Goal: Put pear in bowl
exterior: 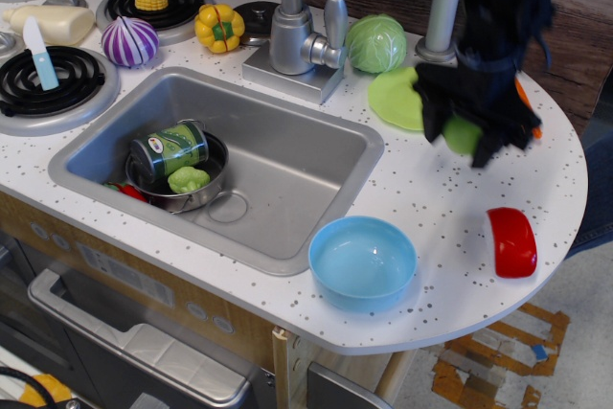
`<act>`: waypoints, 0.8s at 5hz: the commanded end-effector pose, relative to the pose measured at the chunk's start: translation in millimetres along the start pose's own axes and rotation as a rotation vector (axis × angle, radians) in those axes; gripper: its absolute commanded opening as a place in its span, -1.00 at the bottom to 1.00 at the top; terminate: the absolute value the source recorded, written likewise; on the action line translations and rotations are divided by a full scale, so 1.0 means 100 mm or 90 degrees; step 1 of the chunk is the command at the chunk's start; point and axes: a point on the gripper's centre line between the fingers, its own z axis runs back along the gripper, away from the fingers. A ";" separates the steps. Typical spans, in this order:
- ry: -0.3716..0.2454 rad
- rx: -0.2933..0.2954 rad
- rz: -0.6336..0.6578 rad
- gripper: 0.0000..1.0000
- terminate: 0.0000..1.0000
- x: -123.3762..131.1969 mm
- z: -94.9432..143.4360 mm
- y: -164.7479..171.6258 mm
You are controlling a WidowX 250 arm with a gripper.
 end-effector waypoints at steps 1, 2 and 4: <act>0.009 0.015 0.040 -1.00 -1.00 -0.38 0.49 0.16; 0.032 0.005 0.048 -1.00 -1.00 -0.67 0.53 0.15; 0.031 -0.011 0.051 -1.00 -1.00 -0.92 0.33 -0.04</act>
